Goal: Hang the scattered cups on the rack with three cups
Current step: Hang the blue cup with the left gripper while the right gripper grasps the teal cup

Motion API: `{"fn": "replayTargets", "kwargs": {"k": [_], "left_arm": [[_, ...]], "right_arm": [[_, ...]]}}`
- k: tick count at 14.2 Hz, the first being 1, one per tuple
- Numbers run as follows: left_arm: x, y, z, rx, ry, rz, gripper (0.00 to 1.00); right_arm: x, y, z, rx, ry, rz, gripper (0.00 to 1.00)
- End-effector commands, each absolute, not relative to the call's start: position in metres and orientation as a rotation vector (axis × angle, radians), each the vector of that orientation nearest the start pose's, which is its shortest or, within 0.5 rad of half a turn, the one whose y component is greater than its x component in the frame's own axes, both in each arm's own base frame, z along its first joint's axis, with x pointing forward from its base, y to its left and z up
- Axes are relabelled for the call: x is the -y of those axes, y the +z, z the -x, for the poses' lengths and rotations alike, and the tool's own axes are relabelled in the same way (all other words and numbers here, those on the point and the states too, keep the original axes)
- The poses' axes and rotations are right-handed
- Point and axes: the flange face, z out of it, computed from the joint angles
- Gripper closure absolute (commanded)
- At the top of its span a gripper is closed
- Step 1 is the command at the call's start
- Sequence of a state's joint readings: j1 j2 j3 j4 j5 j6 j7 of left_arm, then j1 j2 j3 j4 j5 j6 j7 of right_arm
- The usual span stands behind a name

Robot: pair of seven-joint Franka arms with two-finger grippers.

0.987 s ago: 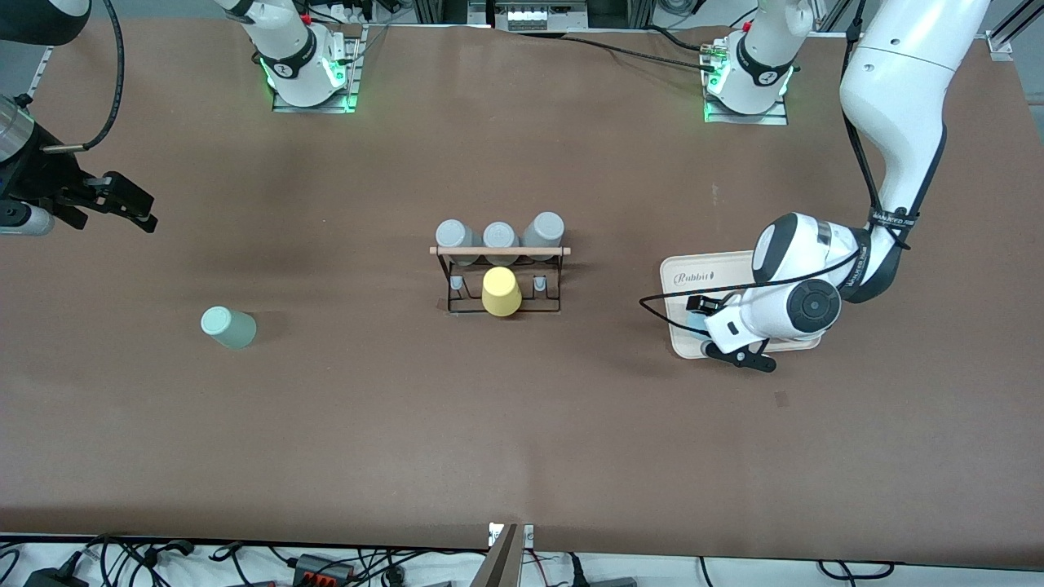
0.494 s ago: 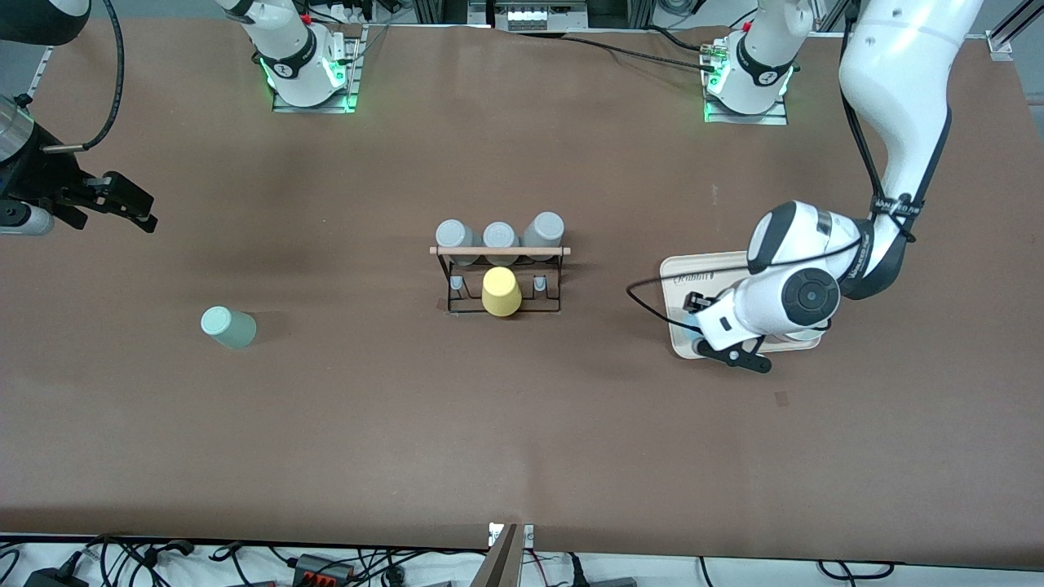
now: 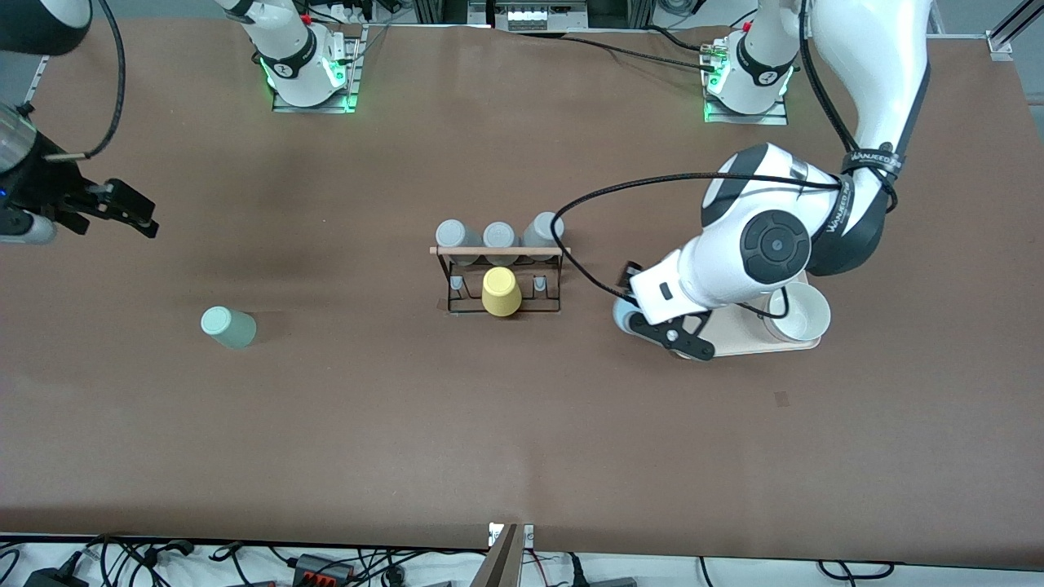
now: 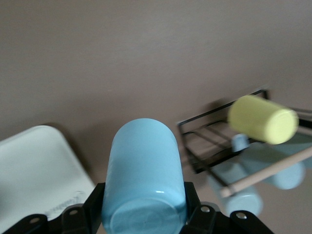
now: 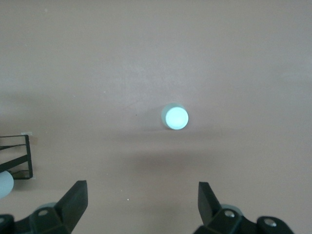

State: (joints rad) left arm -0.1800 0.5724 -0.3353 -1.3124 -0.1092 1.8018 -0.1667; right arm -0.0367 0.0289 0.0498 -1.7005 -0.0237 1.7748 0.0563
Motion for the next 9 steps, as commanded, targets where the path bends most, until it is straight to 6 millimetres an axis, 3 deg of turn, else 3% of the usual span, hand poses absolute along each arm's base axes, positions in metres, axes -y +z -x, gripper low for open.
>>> {"fn": "replayTargets", "kwargs": {"k": [1, 4, 6, 9], "left_arm": [[0.371, 0.416, -0.631, -0.346, 0.293, 3.397, 1.0], [0.409, 0.4, -0.618, -0.312, 0.305, 3.364, 1.0], [0.423, 0.392, -0.608, -0.343, 0.326, 3.35, 1.0], [0.436, 0.371, -0.602, -0.409, 0.267, 3.271, 1.0]], "right_arm": [[0.003, 0.522, -0.594, -0.037, 0.045, 3.223, 0.0], [0.009, 0.468, -0.61, -0.007, 0.17, 3.227, 0.0], [0.011, 0.422, -0.627, 0.087, 0.169, 3.225, 0.0], [0.039, 0.348, -0.642, 0.227, 0.124, 3.203, 0.0]]}}
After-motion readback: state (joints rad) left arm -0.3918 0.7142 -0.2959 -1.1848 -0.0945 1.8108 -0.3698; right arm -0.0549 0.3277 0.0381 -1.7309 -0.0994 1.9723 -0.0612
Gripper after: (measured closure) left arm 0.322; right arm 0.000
